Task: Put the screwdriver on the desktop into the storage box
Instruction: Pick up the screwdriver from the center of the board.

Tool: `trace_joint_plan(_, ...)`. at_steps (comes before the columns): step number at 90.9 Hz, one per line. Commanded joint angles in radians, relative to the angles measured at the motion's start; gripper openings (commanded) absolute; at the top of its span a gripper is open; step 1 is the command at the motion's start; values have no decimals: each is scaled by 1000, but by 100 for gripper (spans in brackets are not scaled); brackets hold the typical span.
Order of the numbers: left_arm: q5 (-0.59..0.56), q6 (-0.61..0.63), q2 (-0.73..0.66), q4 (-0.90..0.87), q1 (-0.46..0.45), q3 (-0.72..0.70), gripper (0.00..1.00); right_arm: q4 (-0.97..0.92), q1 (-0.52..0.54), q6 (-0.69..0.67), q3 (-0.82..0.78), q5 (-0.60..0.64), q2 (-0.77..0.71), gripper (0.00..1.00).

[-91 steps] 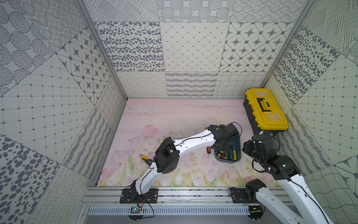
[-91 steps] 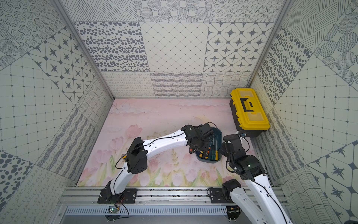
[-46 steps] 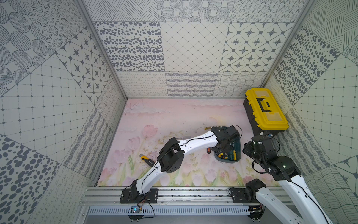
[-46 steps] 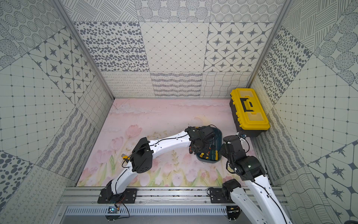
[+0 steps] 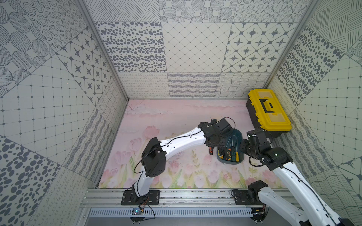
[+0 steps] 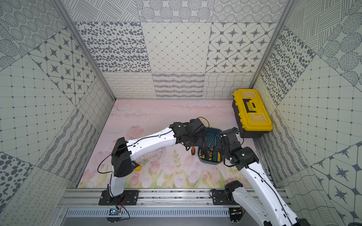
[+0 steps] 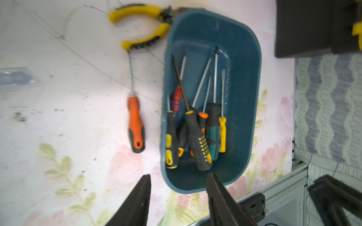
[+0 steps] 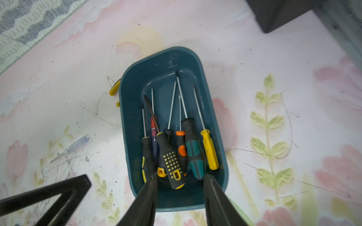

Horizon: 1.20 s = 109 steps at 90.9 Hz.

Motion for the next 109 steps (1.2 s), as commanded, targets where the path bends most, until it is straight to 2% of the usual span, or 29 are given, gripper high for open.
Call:
trace_joint_plan(1, -90, -131, -202, 131, 122, -261, 51, 142, 120, -4, 54, -62, 120, 43)
trace_joint_plan(9, -99, -167, -289, 127, 191, -392, 51, 162, 244, -5, 123, -13, 262, 45)
trace_joint_plan(19, -116, -219, -411, 124, 249, -540, 51, 149, 340, -1, 222, 35, 451, 47)
trace_joint_plan(25, -128, -250, -469, 121, 274, -608, 50, 127, 365, 20, 275, 64, 546, 51)
trace_joint_plan(39, -146, -298, -553, 104, 317, -705, 50, 67, 375, 75, 368, 65, 742, 51)
trace_joint_plan(60, -156, -312, -572, 84, 337, -726, 50, 58, 374, 117, 417, 105, 874, 51)
trace_joint_plan(82, -139, -315, -553, 90, 342, -726, 50, 56, 369, 121, 466, 137, 984, 45)
trace_joint_plan(109, -133, -306, -549, 91, 345, -732, 49, 87, 338, 110, 466, 129, 1032, 41)
